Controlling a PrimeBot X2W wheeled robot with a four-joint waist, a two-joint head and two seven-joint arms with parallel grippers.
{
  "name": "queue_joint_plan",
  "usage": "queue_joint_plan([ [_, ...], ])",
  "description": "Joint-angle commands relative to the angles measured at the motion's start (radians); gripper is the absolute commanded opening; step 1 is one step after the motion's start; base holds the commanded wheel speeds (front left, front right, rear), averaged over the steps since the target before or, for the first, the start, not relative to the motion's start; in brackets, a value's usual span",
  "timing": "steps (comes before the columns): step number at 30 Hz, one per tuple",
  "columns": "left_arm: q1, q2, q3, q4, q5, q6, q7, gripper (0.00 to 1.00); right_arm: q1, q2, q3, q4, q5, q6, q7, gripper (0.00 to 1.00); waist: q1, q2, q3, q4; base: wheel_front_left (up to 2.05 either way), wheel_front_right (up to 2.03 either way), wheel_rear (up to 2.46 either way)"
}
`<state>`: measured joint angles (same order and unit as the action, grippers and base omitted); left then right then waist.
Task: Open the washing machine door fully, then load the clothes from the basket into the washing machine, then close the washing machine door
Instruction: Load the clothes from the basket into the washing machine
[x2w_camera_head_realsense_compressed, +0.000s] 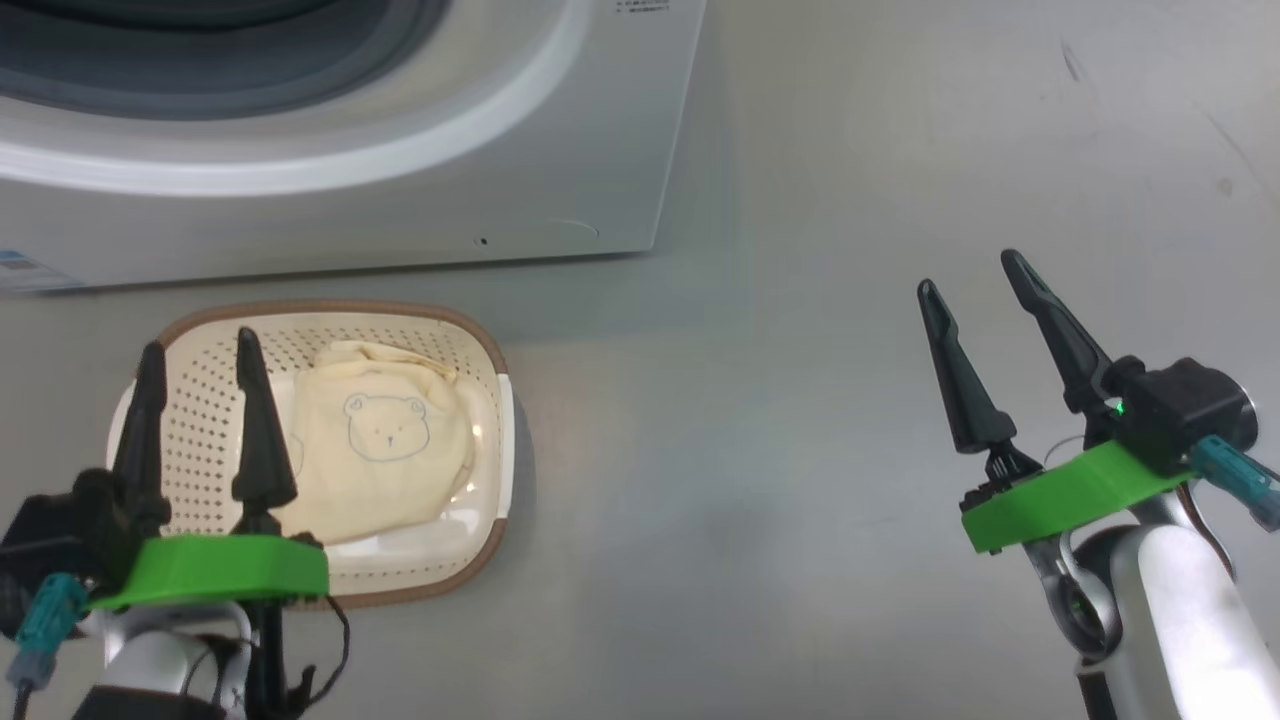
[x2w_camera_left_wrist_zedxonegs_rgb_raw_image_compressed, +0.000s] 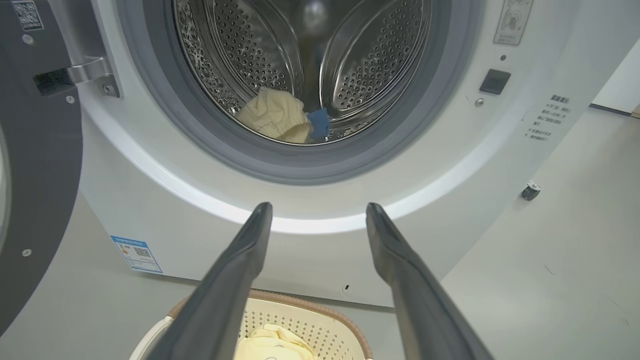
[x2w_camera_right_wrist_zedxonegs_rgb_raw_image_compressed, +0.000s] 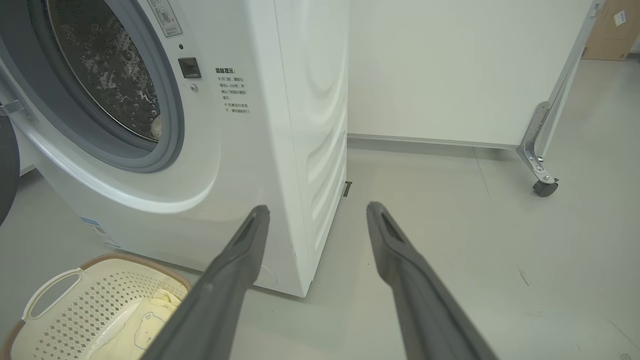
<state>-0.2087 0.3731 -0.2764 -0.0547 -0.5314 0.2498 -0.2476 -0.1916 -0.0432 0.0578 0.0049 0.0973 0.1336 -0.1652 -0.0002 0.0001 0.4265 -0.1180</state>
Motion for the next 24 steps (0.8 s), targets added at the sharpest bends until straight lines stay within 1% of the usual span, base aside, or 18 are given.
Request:
queue_joint_plan([
  [1,-0.004,0.016,0.035,-0.035,0.009,0.164,-0.012,1.00,0.012,-0.007,0.012,-0.037,-0.006,-0.003,0.004,1.00,0.0002,-0.0001,-0.046,0.025,0.00,0.00,0.00],
  [4,0.037,-0.010,0.016,-0.029,0.018,0.164,-0.013,1.00,0.047,-0.007,-0.002,-0.047,-0.019,-0.003,0.024,1.00,0.0002,-0.0001,-0.097,0.046,0.00,0.00,0.00],
  [6,0.055,-0.029,0.001,-0.024,0.019,0.155,-0.013,1.00,0.069,-0.007,-0.011,-0.055,-0.024,-0.003,0.036,1.00,0.0002,-0.0001,-0.131,0.060,0.00,0.00,0.00],
  [11,0.093,-0.049,-0.023,0.002,0.029,0.141,-0.014,1.00,0.114,-0.007,-0.014,-0.078,-0.022,-0.003,0.062,1.00,0.0002,-0.0001,-0.213,0.077,0.00,0.00,0.00],
  [17,0.151,-0.056,-0.034,0.023,0.027,0.134,-0.014,1.00,0.172,-0.007,-0.006,-0.104,-0.014,-0.003,0.089,1.00,0.0002,-0.0001,-0.297,0.077,0.00,0.00,0.00],
  [24,0.199,-0.047,-0.044,0.016,0.025,0.139,-0.004,1.00,0.228,-0.007,0.000,-0.129,-0.005,-0.003,0.113,1.00,0.0002,-0.0001,-0.353,0.074,0.00,0.00,0.00],
])
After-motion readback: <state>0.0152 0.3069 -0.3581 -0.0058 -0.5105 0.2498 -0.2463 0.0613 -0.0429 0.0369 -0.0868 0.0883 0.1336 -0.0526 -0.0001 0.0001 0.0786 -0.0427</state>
